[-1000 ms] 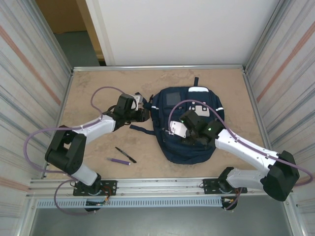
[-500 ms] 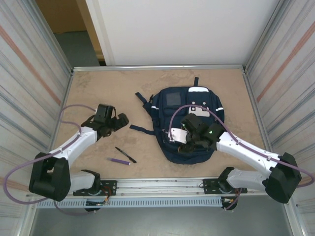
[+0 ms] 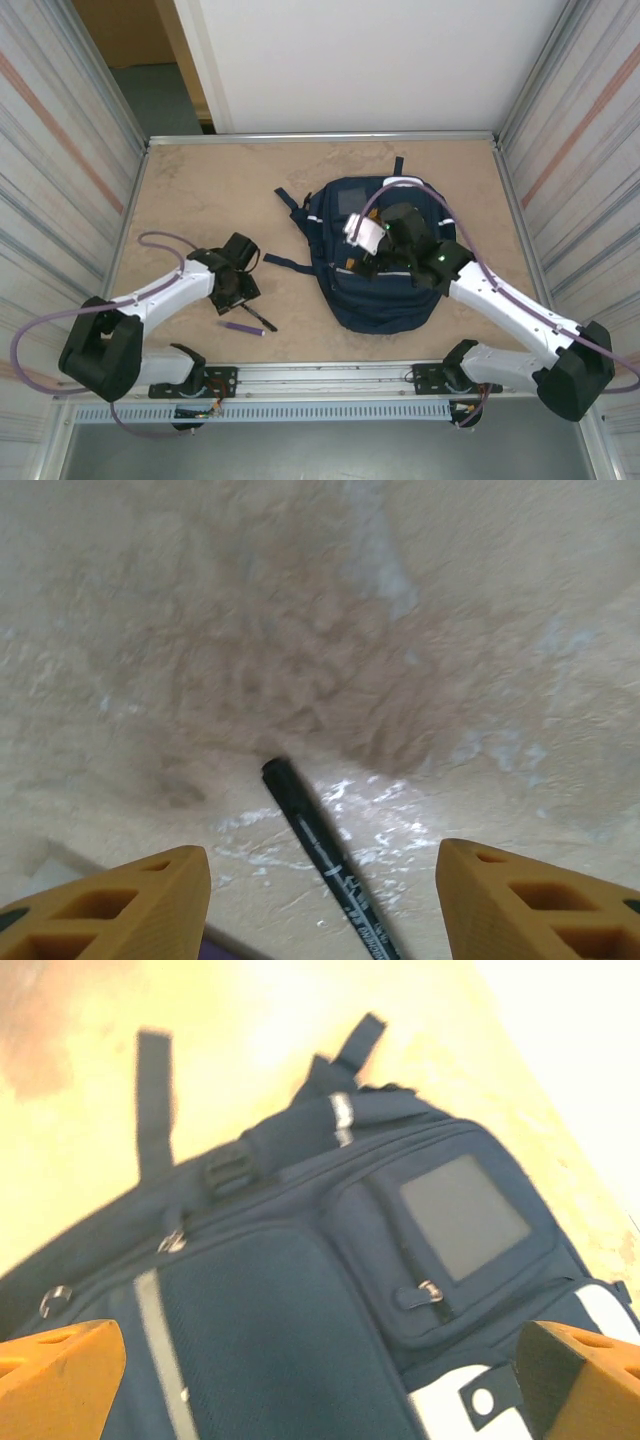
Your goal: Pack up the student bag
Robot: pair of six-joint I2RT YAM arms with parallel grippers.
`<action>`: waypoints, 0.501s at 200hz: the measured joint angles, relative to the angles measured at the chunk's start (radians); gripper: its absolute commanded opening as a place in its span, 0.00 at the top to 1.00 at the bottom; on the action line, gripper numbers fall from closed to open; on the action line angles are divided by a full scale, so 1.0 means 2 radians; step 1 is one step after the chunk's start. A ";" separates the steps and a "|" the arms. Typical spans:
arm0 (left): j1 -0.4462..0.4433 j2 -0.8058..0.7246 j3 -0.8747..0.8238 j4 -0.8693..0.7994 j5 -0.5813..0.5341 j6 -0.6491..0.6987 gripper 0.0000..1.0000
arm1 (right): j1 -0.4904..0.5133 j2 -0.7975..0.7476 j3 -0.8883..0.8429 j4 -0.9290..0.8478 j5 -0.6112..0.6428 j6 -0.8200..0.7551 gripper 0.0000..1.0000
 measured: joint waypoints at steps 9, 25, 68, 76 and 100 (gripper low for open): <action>-0.002 0.008 0.004 -0.005 0.000 -0.006 0.42 | -0.015 0.000 0.004 0.010 -0.012 0.022 0.01; -0.011 0.027 0.015 -0.007 0.000 -0.017 0.55 | -0.034 0.003 0.009 0.017 -0.031 0.057 0.01; -0.018 0.083 0.027 0.008 0.021 -0.039 0.64 | -0.070 0.031 0.027 0.008 -0.096 0.145 0.01; -0.018 0.086 0.029 0.010 0.024 -0.045 0.69 | -0.083 0.031 0.027 0.005 -0.109 0.168 0.01; -0.018 0.086 0.030 0.012 0.031 -0.062 0.88 | -0.107 0.031 0.039 -0.019 -0.107 0.271 0.01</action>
